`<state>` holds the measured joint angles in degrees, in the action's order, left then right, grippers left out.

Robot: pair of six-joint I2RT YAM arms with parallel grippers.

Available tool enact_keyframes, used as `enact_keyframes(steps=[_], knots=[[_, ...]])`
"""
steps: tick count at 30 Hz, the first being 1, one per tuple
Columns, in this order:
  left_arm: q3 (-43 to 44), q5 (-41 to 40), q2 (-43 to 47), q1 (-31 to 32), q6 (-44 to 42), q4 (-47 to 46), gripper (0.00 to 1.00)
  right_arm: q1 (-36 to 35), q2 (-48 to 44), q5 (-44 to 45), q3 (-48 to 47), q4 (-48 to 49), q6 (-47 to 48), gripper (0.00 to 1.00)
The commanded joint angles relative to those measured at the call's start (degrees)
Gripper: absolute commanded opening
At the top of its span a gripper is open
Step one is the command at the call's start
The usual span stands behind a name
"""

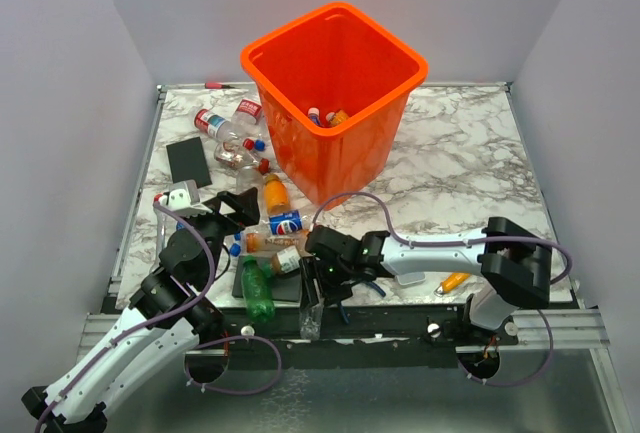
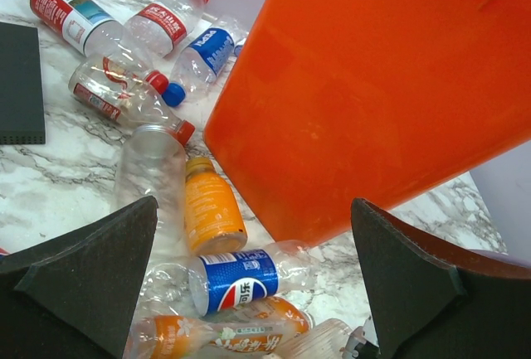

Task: Put the plastic bottles in the bin
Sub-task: Move the plastic bottle to the center of the board.

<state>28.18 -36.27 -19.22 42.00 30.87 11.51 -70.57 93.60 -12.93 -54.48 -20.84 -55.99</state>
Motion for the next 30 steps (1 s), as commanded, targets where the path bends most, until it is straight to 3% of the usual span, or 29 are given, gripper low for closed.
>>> enact_keyframes(steps=[1,5,8,16,19,26,30], knots=[[-0.7,1.4,0.4,0.0,0.4,-0.2,0.99,-0.6,1.3,-0.4,-1.3,0.1,1.2,0.56],[-0.8,1.4,0.6,-0.1,0.4,-0.3,0.99,-0.6,-0.9,2.1,-0.9,-0.9,1.1,0.40],[-0.8,1.4,0.5,0.0,0.4,-0.3,0.99,-0.6,-4.1,4.3,-0.9,-2.9,1.4,0.35],[-0.7,1.2,0.1,0.0,0.4,-0.2,0.99,-0.6,-14.9,12.4,-5.0,-16.3,3.1,0.31],[-0.8,1.2,0.3,0.0,0.4,-0.2,0.99,-0.5,-19.4,20.1,-5.5,-24.5,3.4,0.30],[-0.8,1.6,-0.6,-0.1,1.2,-0.4,0.99,0.6,-30.3,34.3,3.8,-35.7,-2.5,0.30],[-0.7,2.2,-1.4,-0.1,1.6,-0.7,0.99,8.3,-34.9,41.0,7.2,-34.8,0.1,0.29]])
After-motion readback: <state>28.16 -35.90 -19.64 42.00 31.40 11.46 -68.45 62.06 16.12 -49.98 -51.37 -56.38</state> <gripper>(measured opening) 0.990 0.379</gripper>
